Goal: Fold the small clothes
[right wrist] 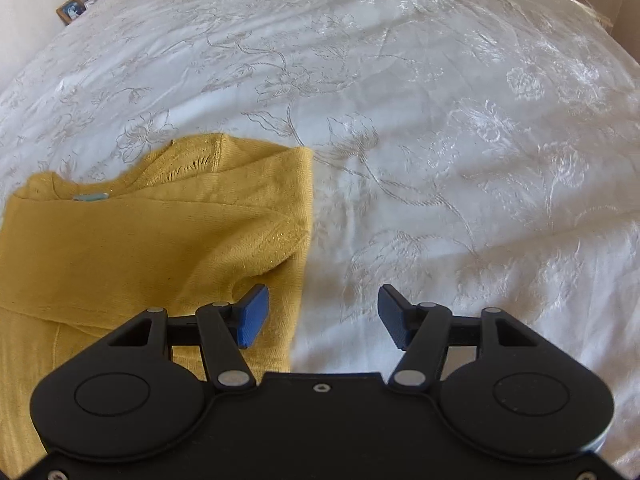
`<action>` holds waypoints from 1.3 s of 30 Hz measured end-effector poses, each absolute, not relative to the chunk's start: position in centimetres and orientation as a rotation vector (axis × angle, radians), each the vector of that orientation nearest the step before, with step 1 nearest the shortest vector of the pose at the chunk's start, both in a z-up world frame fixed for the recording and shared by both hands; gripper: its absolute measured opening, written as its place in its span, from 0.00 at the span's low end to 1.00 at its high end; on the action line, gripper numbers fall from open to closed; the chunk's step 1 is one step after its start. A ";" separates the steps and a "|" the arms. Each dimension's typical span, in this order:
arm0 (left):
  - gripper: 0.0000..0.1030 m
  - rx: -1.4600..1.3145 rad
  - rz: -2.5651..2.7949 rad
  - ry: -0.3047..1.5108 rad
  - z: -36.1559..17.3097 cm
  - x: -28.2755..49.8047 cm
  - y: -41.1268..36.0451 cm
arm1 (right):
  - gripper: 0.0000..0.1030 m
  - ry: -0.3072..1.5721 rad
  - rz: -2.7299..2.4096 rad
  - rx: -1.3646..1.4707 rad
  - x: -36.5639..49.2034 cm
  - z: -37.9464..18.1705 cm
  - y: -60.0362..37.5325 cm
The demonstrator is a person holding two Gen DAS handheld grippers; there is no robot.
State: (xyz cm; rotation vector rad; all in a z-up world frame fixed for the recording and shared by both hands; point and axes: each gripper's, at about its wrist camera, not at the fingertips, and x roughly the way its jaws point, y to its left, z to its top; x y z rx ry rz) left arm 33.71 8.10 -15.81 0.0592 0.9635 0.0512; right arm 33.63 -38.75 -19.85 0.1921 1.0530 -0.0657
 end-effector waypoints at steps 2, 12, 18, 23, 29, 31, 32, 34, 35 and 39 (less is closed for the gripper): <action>0.78 0.063 0.037 0.921 -14.9 33.9 7.4 | 0.63 1.045 -0.044 0.183 34.6 -19.8 -37.8; 0.78 -0.015 -0.058 0.937 -15.6 37.1 3.2 | 0.63 0.995 0.104 0.221 36.5 -18.8 -33.5; 0.78 -0.005 -0.091 0.963 -16.3 37.3 2.6 | 0.63 1.027 0.074 0.341 35.4 -19.3 -35.5; 0.78 -0.011 -0.080 1.004 -17.2 37.6 3.0 | 0.62 0.988 0.066 0.446 35.6 -18.4 -36.0; 0.78 -0.014 -0.076 1.011 -17.2 37.6 3.3 | 0.49 0.986 0.061 0.445 37.3 -18.1 -34.9; 0.78 -0.009 -0.080 1.008 -17.1 37.6 3.3 | 0.49 1.003 0.041 0.425 38.0 -18.4 -34.4; 0.78 -0.009 -0.081 1.008 -17.0 37.6 3.2 | 0.49 1.013 0.032 0.416 38.2 -18.5 -34.2; 0.78 -0.011 -0.080 1.006 -17.0 37.6 3.2 | 0.50 1.025 0.027 0.407 38.6 -18.7 -33.7; 0.78 -0.013 -0.079 1.005 -17.0 37.6 3.3 | 0.50 1.026 0.029 0.398 38.6 -18.7 -33.4; 0.78 -0.024 -0.081 1.008 -17.1 37.6 3.2 | 0.50 1.047 0.040 0.276 39.3 -19.0 -31.1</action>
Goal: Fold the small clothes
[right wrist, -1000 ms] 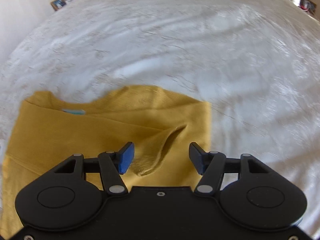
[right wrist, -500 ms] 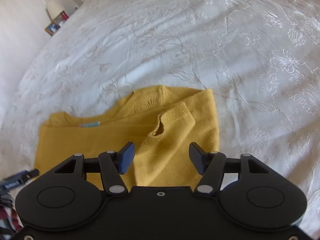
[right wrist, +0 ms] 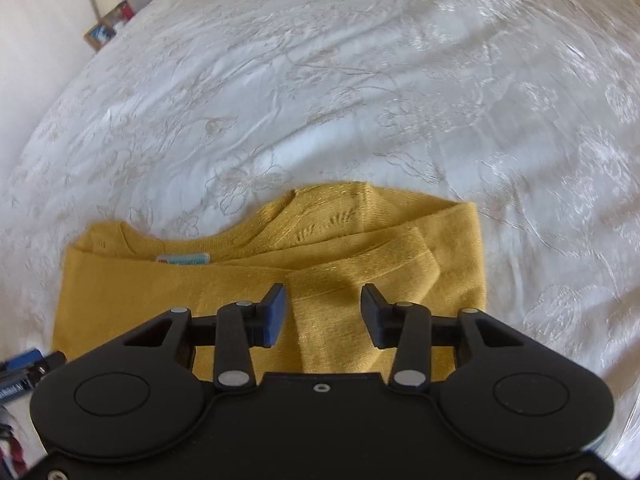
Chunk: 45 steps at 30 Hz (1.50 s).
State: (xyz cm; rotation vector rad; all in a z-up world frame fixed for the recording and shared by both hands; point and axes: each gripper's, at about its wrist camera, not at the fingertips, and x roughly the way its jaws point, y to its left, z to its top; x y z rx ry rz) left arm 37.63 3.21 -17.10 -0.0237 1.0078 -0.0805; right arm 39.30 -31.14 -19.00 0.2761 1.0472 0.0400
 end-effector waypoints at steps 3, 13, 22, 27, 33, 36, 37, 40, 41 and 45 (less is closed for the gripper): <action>0.78 -0.023 -0.084 1.011 -17.1 37.9 3.1 | 0.49 1.086 0.036 0.139 40.0 -20.0 -29.5; 0.78 -0.018 -0.091 0.998 -16.8 38.5 3.0 | 0.14 0.989 -0.121 0.240 34.7 -16.9 -35.7; 0.78 -0.018 -0.117 0.994 -16.7 39.0 2.1 | 0.48 0.993 -0.172 0.342 32.2 -16.8 -38.3; 0.78 -0.054 -0.119 1.060 -18.5 39.5 1.8 | 0.54 0.961 -0.007 0.212 35.0 -16.7 -32.9; 0.82 -0.188 -0.066 1.137 -20.7 40.4 3.3 | 0.53 0.997 0.071 0.079 38.7 -18.6 -28.0; 0.86 -0.127 -0.076 1.142 -20.8 40.6 2.7 | 0.51 1.050 0.068 -0.002 39.6 -20.1 -26.8; 0.86 -0.124 -0.078 1.141 -20.8 40.6 2.7 | 0.36 1.062 0.069 -0.029 39.6 -20.4 -26.7; 0.87 -0.137 -0.084 1.141 -20.8 40.6 3.1 | 0.07 1.027 0.023 -0.034 38.5 -19.5 -28.1; 0.87 -0.134 -0.089 1.141 -20.8 40.5 3.1 | 0.07 1.010 0.000 0.001 37.9 -18.8 -29.1; 0.87 -0.132 -0.098 1.136 -20.8 40.5 3.3 | 0.08 0.992 -0.121 0.139 34.7 -17.2 -34.1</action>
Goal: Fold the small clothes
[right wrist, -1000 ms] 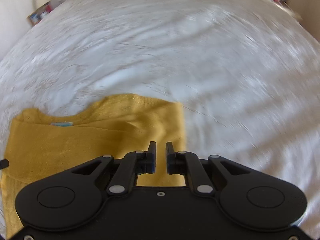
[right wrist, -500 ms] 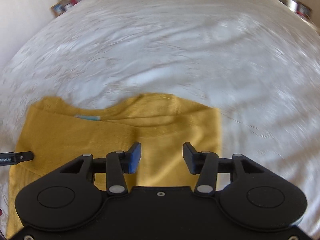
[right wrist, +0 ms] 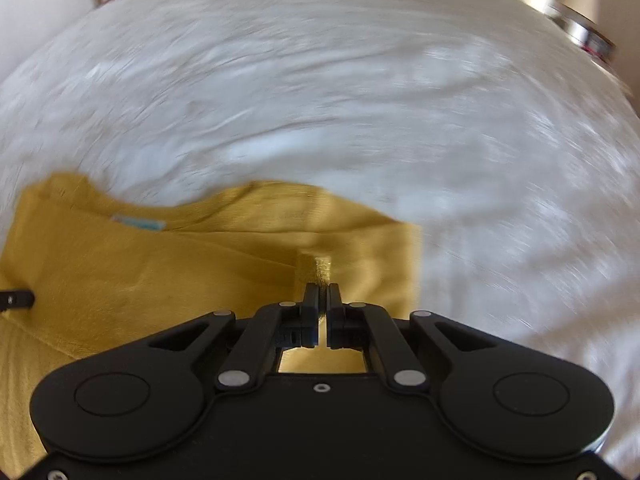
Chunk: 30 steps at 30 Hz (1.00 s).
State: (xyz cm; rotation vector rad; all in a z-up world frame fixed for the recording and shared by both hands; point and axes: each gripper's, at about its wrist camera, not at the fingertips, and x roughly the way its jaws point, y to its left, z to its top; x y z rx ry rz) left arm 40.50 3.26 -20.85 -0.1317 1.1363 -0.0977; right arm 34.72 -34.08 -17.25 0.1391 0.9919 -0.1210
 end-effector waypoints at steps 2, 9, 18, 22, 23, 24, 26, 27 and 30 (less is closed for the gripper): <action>0.88 -0.129 -0.097 1.135 -20.9 40.5 3.1 | 0.08 1.015 -0.190 0.199 33.1 -17.5 -36.5; 0.89 -0.125 -0.098 1.130 -20.4 40.3 3.0 | 0.49 1.024 -0.253 0.309 30.1 -18.0 -39.7; 0.89 -0.100 -0.150 1.084 -17.6 36.2 3.3 | 0.87 0.977 -0.078 0.323 28.7 -17.3 -36.3; 0.89 -0.100 -0.148 1.080 -16.5 33.4 3.7 | 0.93 0.994 -0.030 0.322 27.1 -17.5 -35.0; 0.89 -0.098 -0.150 1.086 -16.3 32.6 3.8 | 0.96 0.998 -0.014 0.323 26.5 -17.6 -34.7; 0.89 -0.095 -0.151 1.089 -16.2 31.9 3.8 | 0.98 1.000 0.004 0.324 25.9 -17.6 -34.4; 0.90 -0.083 -0.159 1.097 -15.9 30.3 3.8 | 0.99 1.003 0.031 0.322 24.5 -17.6 -34.0; 0.90 -0.074 -0.164 1.101 -15.8 29.4 3.8 | 0.99 1.006 0.039 0.319 23.9 -17.6 -33.8; 0.95 -0.057 -0.163 1.100 -15.5 26.9 3.8 | 0.99 1.015 0.059 0.320 21.7 -17.7 -33.5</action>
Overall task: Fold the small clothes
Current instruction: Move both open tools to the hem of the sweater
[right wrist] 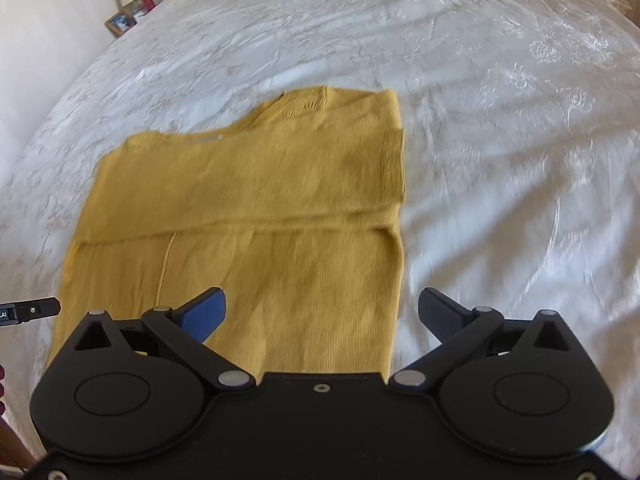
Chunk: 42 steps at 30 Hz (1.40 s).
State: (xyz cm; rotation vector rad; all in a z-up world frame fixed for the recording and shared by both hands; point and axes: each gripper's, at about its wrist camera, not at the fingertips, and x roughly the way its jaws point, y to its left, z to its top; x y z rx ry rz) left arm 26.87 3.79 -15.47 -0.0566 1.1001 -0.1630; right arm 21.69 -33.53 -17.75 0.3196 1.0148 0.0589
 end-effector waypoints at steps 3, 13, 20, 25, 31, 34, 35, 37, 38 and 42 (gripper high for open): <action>0.96 -0.053 -0.150 1.096 -15.1 24.2 3.9 | 0.99 1.027 0.069 0.322 19.5 -17.9 -33.5; 0.96 -0.066 -0.098 1.132 -15.5 17.4 4.7 | 0.99 1.062 0.094 0.294 14.0 -18.4 -34.0; 0.96 -0.031 -0.147 1.152 -16.2 14.7 5.8 | 0.99 1.085 0.087 0.340 10.2 -19.0 -33.3; 0.96 0.007 -0.208 1.148 -16.5 13.3 6.7 | 0.99 1.097 0.049 0.389 7.4 -18.9 -32.5; 0.96 0.020 -0.253 1.140 -16.9 11.8 7.7 | 0.99 1.099 0.028 0.415 5.1 -18.9 -31.3; 0.96 0.043 -0.270 1.139 -17.4 11.4 7.8 | 0.99 1.092 0.018 0.407 4.3 -19.0 -30.8; 0.96 0.043 -0.274 1.140 -17.6 11.4 7.9 | 0.99 1.091 0.015 0.397 4.1 -19.1 -30.6; 0.96 0.042 -0.284 1.143 -18.0 11.4 8.1 | 0.99 1.088 0.014 0.389 3.8 -19.3 -30.4; 0.96 0.042 -0.288 1.144 -18.2 11.4 8.1 | 0.99 1.086 0.012 0.390 3.6 -19.4 -30.4; 0.96 0.038 -0.308 1.145 -18.8 11.3 8.1 | 0.99 1.080 -0.014 0.409 3.2 -20.1 -30.7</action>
